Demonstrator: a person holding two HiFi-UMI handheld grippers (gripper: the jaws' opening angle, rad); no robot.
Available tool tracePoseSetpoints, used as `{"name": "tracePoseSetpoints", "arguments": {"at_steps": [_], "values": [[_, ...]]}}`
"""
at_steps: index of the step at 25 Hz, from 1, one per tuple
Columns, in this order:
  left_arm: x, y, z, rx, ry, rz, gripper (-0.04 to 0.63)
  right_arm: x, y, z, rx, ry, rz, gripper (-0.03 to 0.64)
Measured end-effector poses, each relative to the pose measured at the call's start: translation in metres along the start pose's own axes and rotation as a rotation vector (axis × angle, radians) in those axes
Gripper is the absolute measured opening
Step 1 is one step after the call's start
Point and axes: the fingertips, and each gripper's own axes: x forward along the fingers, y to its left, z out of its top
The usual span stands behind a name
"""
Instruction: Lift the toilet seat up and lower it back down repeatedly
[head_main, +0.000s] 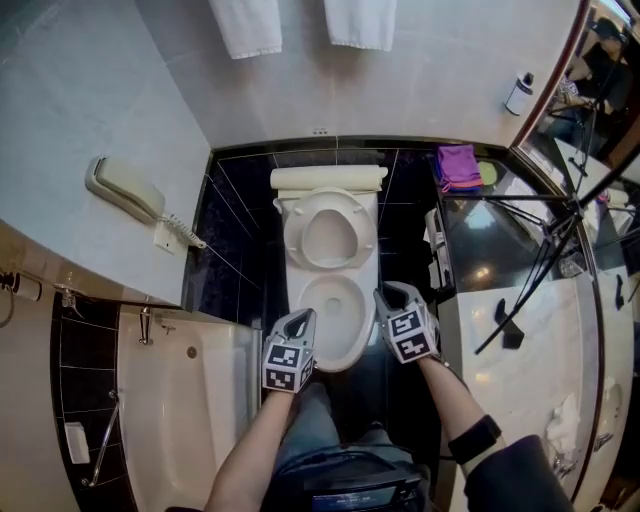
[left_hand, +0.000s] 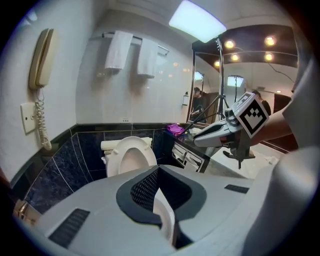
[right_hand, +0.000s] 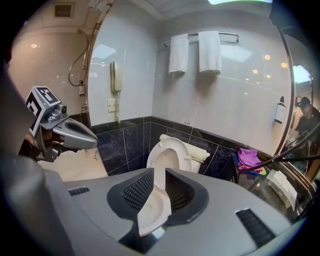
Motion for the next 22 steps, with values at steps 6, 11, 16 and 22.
{"name": "tracePoseSetpoints", "arguments": {"at_steps": [6,11,16,22], "values": [[0.059,0.035,0.001,-0.002,0.009,-0.030,-0.009,0.076,-0.024,0.030,-0.182,0.044,-0.006,0.161],[0.103,0.058,0.001,-0.003,0.018,-0.052,-0.009,0.152,-0.051,0.046,-0.396,0.092,-0.038,0.195],[0.135,0.072,-0.015,-0.005,0.041,-0.073,-0.009,0.216,-0.073,0.073,-0.609,0.114,-0.082,0.195],[0.166,0.085,-0.035,-0.034,0.053,-0.089,-0.009,0.284,-0.088,0.093,-0.756,0.138,-0.103,0.195]]}}
